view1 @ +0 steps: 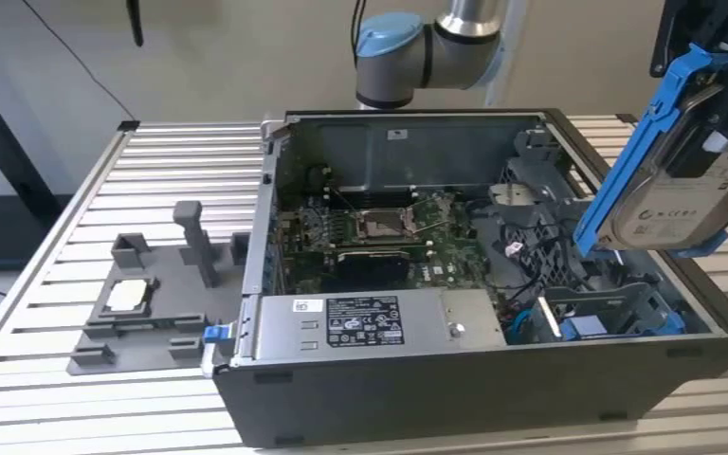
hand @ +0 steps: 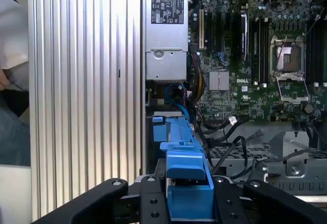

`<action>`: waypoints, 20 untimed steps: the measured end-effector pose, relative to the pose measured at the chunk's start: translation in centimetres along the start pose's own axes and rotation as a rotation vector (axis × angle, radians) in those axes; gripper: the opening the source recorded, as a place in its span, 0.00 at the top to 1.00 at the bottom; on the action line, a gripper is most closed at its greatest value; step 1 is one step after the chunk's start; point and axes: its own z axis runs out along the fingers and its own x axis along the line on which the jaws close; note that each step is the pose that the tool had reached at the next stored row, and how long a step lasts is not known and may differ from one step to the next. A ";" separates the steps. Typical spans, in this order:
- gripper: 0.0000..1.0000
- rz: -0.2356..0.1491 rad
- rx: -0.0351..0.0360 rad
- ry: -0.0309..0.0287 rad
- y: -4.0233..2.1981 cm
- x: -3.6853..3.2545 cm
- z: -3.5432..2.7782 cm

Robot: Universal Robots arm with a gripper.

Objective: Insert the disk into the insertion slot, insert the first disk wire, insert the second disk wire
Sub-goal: 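Insert the disk into the insertion slot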

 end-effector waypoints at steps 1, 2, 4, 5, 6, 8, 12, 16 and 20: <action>0.67 0.000 0.0001 0.0011 0.00 -0.01 0.10; 0.67 0.000 0.0001 0.0022 -0.01 -0.02 0.22; 0.67 0.000 0.0002 0.0045 -0.02 -0.03 0.52; 0.67 0.000 0.0002 0.0051 -0.02 -0.04 0.68; 0.67 0.000 0.0002 0.0056 -0.03 -0.04 0.82; 0.67 0.000 0.0002 0.0065 -0.04 -0.05 1.06; 0.67 0.000 0.0002 0.0076 -0.06 -0.07 1.51; 0.67 0.000 0.0003 0.0094 -0.07 -0.09 1.84; 0.67 0.001 0.0000 0.0127 -0.08 -0.11 2.11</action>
